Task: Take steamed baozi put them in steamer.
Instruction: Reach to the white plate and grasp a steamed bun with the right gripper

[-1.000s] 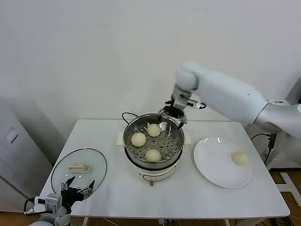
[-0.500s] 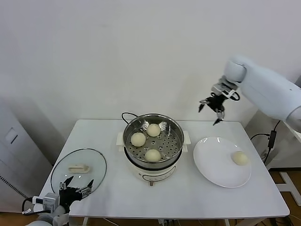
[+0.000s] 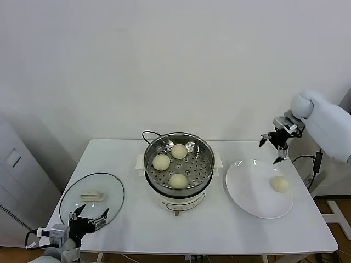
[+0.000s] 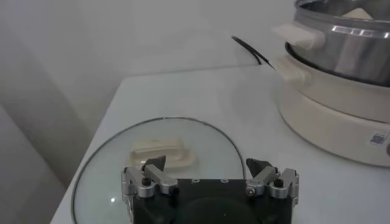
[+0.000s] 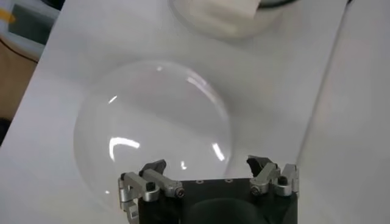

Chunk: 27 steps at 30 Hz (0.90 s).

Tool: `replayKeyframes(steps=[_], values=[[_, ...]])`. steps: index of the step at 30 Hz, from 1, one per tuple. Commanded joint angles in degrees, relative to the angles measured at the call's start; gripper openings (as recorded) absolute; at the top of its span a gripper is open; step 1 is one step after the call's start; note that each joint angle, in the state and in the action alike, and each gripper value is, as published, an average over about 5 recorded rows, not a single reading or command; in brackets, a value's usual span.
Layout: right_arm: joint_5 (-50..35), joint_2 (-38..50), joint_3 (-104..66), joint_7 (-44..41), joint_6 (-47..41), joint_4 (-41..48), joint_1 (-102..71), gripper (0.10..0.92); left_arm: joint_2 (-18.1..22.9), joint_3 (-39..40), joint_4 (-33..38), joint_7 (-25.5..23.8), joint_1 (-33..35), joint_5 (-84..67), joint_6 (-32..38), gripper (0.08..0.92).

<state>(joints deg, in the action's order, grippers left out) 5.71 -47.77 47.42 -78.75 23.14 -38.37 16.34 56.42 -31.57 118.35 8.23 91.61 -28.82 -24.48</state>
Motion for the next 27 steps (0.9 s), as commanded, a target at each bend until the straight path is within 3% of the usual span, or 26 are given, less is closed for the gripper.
replayKeyframes(steps=[1,27], values=[[10.0,1.3,-9.9,2.0,1.2,3.8,-9.1,0.823,0.0,0.0,-0.1,0.0,0.0,-0.1,0.0,0.823],[22.8,-1.7,-20.8,8.5,1.3,8.9,-17.0,0.823,0.1,0.1,-0.3,0.0,0.1,-0.2,0.0,0.823]])
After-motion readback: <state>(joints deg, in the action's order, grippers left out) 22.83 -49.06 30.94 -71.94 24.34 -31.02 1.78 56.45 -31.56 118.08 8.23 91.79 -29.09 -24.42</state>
